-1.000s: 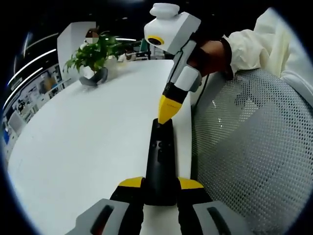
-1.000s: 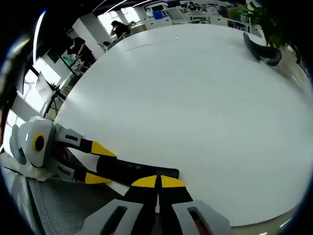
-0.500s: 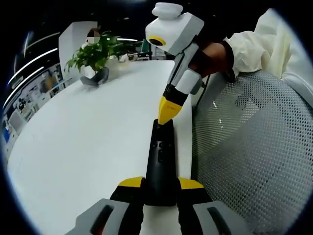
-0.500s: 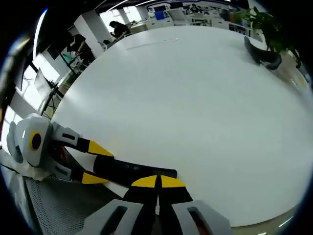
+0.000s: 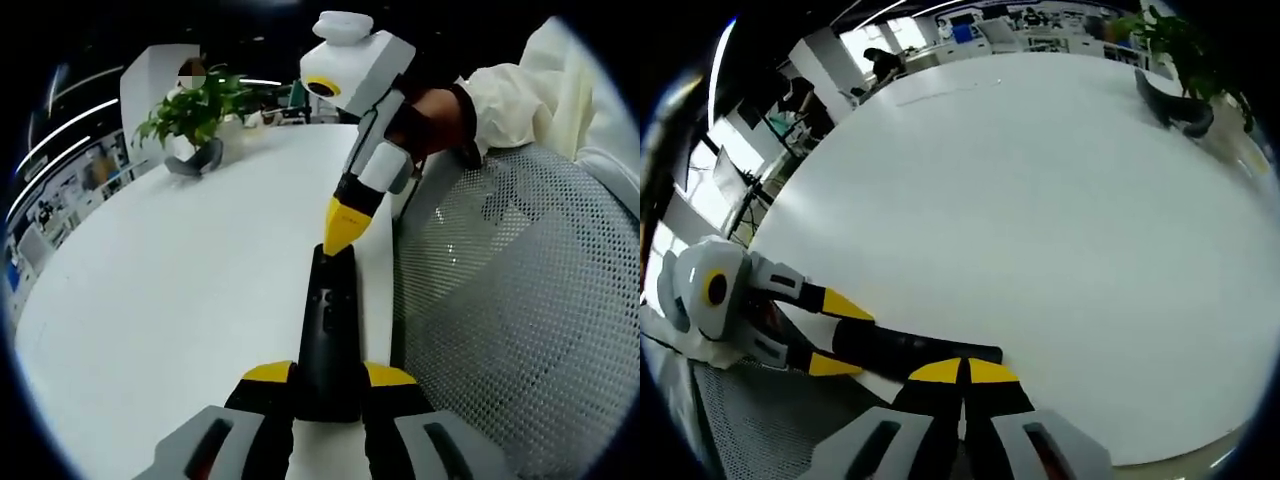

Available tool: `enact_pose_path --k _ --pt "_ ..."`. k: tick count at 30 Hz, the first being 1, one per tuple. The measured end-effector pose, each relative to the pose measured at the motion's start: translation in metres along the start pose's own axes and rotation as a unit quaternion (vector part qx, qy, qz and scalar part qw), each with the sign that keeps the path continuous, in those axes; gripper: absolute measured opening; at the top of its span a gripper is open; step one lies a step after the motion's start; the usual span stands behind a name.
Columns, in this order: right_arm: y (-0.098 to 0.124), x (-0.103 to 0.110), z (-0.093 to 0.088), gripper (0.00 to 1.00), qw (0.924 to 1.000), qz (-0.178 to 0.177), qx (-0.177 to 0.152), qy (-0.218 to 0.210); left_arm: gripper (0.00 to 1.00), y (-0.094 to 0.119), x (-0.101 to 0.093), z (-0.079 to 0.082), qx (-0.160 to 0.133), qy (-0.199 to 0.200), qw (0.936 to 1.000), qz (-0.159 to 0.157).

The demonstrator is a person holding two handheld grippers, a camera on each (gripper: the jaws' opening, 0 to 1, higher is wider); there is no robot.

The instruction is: Press the specified remote control buttons in sequence, fully releasing each button before pressing the next.

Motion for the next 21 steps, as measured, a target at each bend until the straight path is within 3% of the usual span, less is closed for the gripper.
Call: enact_pose_path --k 21 --pt "0.0018 -0.0022 0.0005 0.00 0.9996 -0.001 0.008 -0.028 0.25 0.0002 -0.0002 -0.0007 -0.001 -0.002 1.0000 -0.001"
Point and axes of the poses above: the point that each gripper's makers call its tool centre point, and the gripper's own axes: y roughly backward along the fingers, x roughly to its left, z roughly out of its top, the point moved 1 cm from there along y, roughly backward along the fingers, and after that the axes turned 13 degrees about -x, right-handed, at the moved point
